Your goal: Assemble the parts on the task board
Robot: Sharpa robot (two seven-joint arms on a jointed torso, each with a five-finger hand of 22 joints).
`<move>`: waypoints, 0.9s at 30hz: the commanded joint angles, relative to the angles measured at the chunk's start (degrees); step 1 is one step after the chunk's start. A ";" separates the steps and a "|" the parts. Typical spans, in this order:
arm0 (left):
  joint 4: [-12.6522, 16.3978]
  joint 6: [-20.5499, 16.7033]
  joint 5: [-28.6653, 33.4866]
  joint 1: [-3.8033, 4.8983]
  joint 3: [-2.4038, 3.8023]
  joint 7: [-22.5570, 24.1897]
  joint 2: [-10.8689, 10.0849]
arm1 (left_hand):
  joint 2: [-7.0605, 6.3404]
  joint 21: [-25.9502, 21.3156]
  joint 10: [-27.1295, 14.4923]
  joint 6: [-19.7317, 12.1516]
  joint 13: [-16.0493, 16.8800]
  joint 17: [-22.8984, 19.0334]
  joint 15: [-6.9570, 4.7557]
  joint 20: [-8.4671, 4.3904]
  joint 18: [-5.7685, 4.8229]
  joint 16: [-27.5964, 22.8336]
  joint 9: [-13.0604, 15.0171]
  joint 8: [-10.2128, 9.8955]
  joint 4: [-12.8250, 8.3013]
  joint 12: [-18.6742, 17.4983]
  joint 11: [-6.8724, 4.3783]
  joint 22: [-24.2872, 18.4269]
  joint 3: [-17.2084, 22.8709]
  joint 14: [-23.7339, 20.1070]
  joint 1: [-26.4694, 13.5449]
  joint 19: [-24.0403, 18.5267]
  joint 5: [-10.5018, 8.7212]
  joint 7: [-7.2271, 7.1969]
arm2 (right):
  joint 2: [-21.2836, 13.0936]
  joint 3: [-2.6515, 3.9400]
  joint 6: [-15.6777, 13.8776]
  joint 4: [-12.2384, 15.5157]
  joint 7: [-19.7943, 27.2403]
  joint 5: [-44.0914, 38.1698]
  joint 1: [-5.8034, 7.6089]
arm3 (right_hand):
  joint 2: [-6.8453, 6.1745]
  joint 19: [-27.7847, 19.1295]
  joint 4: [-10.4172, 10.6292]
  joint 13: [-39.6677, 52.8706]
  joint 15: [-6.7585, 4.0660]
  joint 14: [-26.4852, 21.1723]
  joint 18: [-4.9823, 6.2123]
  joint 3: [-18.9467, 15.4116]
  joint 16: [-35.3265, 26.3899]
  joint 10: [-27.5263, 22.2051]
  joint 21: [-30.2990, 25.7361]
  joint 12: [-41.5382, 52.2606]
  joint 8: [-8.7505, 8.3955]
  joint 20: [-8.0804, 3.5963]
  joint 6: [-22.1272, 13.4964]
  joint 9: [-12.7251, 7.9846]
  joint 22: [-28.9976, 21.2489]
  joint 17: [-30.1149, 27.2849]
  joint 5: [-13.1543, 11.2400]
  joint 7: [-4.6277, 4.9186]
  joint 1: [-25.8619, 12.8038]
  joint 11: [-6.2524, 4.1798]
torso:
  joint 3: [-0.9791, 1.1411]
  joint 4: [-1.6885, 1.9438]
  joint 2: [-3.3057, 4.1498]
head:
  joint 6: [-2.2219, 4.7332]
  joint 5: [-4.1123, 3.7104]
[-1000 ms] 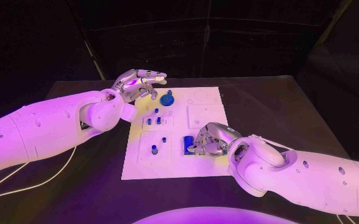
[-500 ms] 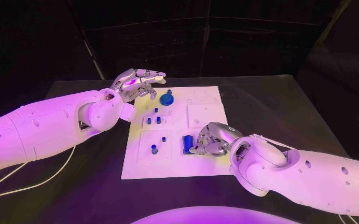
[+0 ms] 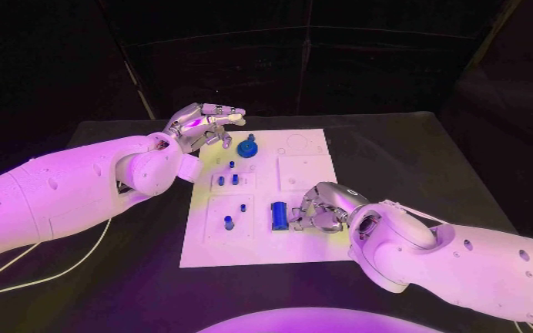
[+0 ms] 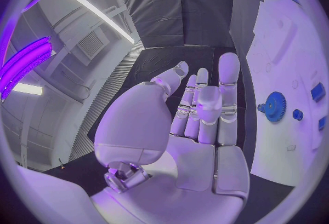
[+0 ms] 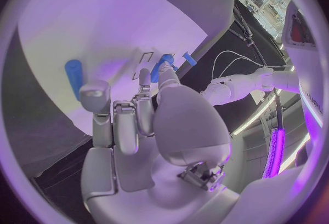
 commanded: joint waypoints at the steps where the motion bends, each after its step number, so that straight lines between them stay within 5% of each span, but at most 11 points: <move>1: 0.10 0.55 0.13 0.07 0.04 0.22 -0.12 | 0.29 -0.27 -0.30 -0.30 0.08 -0.05 0.12 0.35 0.86 0.18 0.02 0.38 0.06 0.39 0.03 -0.06 -0.30 -0.11 -0.05 0.04 0.15 -0.05 | -1.73 0.02 -1.55 1.44 2.72 1.91 0.10 | -1.43 -0.58 0.52 -1.94 0.26 5.11 -0.96 -0.91 -0.10 -0.27 -0.27 -0.34 -0.49 0.17 -0.46 -0.15 -0.11 11.02 1.27 0.16 -1.97 0.49 | -0.06 -0.08 -0.05 | 0.04 0.07; 4: 0.13 0.49 0.13 0.08 0.04 0.22 -0.22 | 0.29 -0.27 -0.30 -0.30 0.08 -0.05 0.12 0.35 0.86 0.18 0.02 0.38 0.06 0.39 0.03 -0.06 -0.30 -0.11 -0.05 0.04 0.15 -0.05 | -5.06 0.05 -2.49 3.45 3.70 1.93 0.13 | -2.20 -0.57 1.17 -1.90 0.39 5.13 -0.94 -2.12 -0.08 -0.31 -0.28 -0.39 -0.84 0.38 -0.35 -0.17 -0.03 11.10 4.92 0.26 -2.79 0.60 | -0.07 -0.16 -0.07 | 0.03 -0.11; 9: 0.15 0.46 0.13 0.08 0.04 0.23 -0.27 | 0.29 -0.27 -0.30 -0.30 0.08 -0.05 0.12 0.35 0.86 0.18 0.02 0.38 0.06 0.39 0.03 -0.06 -0.30 -0.11 -0.05 0.04 0.15 -0.05 | -9.66 0.09 -3.63 5.05 4.44 1.56 0.20 | -1.90 -0.76 1.15 -2.80 0.62 5.10 -0.89 -2.35 -0.13 -0.93 -0.49 -1.53 -2.24 0.54 -1.43 -0.68 -0.36 11.01 5.64 0.73 -2.13 0.94 | -0.11 -0.28 -0.17 | 0.09 -0.69; 13: 0.16 0.43 0.13 0.08 0.04 0.24 -0.28 | 0.29 -0.27 -0.30 -0.30 0.08 -0.05 0.12 0.35 0.86 0.18 0.02 0.38 0.06 0.39 0.03 -0.06 -0.30 -0.11 -0.05 0.04 0.15 -0.05 | -12.47 0.10 -4.47 5.59 4.82 0.65 0.23 | -1.42 -1.18 1.21 -4.61 1.32 5.02 -0.82 -2.67 -0.31 -2.08 -0.98 -3.75 -5.18 1.06 -3.06 -1.93 -1.09 10.67 4.30 1.82 -1.40 1.82 | -0.12 -0.35 -0.22 | 0.04 -1.04; 16: 0.18 0.44 0.13 0.08 0.03 0.24 -0.29 | 0.29 -0.27 -0.30 -0.30 0.08 -0.05 0.12 0.35 0.86 0.18 0.02 0.38 0.06 0.39 0.03 -0.06 -0.30 -0.11 -0.05 0.04 0.15 -0.05 | -13.46 0.10 -4.71 5.74 4.71 -0.59 0.24 | -1.34 -1.22 1.12 -4.71 1.66 5.01 -0.79 -2.94 -0.32 -2.11 -1.06 -3.92 -6.65 1.39 -3.06 -2.55 -1.14 10.67 4.09 2.18 -0.88 2.17 | -0.09 -0.38 -0.21 | 0.08 -1.19; 27: 0.54 0.45 0.13 0.08 0.03 0.24 -0.25 | 0.29 -0.27 -0.30 -0.30 0.08 -0.05 0.12 0.35 0.86 0.18 0.02 0.38 0.06 0.39 0.03 -0.06 -0.30 -0.11 -0.05 0.04 0.15 -0.05 | -13.09 0.07 -2.38 3.61 -0.31 -3.77 0.18 | -1.25 -1.28 1.19 -4.96 1.75 4.99 -0.72 -3.34 -0.37 -2.21 -1.17 -4.25 -7.38 1.60 -2.01 -2.82 -1.30 10.57 3.78 2.18 -0.70 2.22 | -0.10 -0.31 -0.18 | 0.12 -1.71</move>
